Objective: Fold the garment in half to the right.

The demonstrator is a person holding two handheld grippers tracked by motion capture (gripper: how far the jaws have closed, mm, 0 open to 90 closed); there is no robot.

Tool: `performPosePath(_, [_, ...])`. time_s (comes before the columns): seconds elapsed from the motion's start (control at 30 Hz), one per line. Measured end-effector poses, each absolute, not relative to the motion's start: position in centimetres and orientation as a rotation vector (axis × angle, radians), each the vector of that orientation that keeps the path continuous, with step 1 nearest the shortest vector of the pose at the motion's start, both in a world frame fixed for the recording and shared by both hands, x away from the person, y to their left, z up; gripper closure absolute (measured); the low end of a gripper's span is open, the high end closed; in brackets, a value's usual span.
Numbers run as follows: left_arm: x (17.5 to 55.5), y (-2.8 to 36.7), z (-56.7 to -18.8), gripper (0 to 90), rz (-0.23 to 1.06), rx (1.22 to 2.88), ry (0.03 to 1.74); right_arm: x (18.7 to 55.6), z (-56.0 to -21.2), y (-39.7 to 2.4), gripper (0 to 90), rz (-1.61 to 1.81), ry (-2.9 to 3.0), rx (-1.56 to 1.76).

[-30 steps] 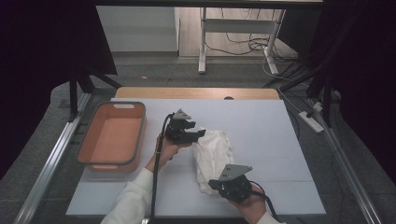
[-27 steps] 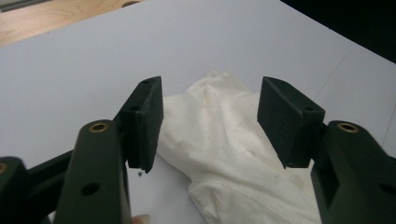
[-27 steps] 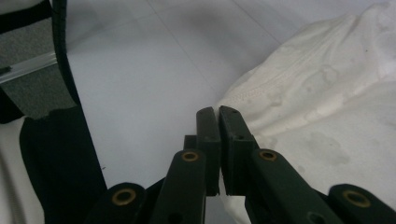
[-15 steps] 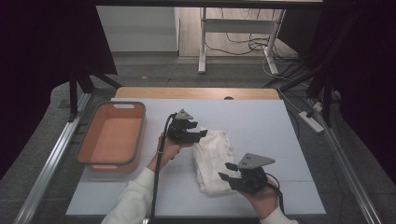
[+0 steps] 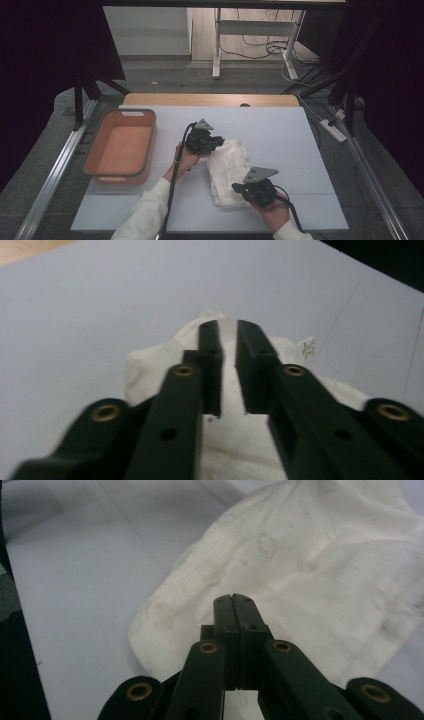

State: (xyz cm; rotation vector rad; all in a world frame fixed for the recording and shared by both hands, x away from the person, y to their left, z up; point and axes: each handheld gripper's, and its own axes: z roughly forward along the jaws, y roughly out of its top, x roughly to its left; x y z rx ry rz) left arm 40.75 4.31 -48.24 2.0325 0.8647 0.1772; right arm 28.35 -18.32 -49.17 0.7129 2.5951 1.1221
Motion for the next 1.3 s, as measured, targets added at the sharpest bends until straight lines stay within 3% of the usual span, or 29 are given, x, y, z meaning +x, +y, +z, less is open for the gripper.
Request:
performPosePath(0.1, [41.3, 3.7, -49.0, 88.7, 0.172, 2.072, 0.853, 28.8, -49.7, -17.2, 89.5, 1.096, 2.616, 0.683])
performPosePath(0.3, [42.6, 3.6, -51.1, 88.8, 0.167, 2.111, 0.912, 28.3, -51.4, -16.5, 89.5, 1.023, 2.675, 0.647])
performPosePath(0.53, [43.2, 3.9, -51.9, 88.8, 0.242, 2.113, 0.966, 27.2, -51.5, -16.9, 89.6, 1.032, 2.7, 0.593])
performPosePath(1.3, [43.5, 4.1, -52.3, 88.8, 0.235, 2.107, 0.964, 27.6, -50.3, -19.2, 89.5, 1.044, 2.624, 0.64])
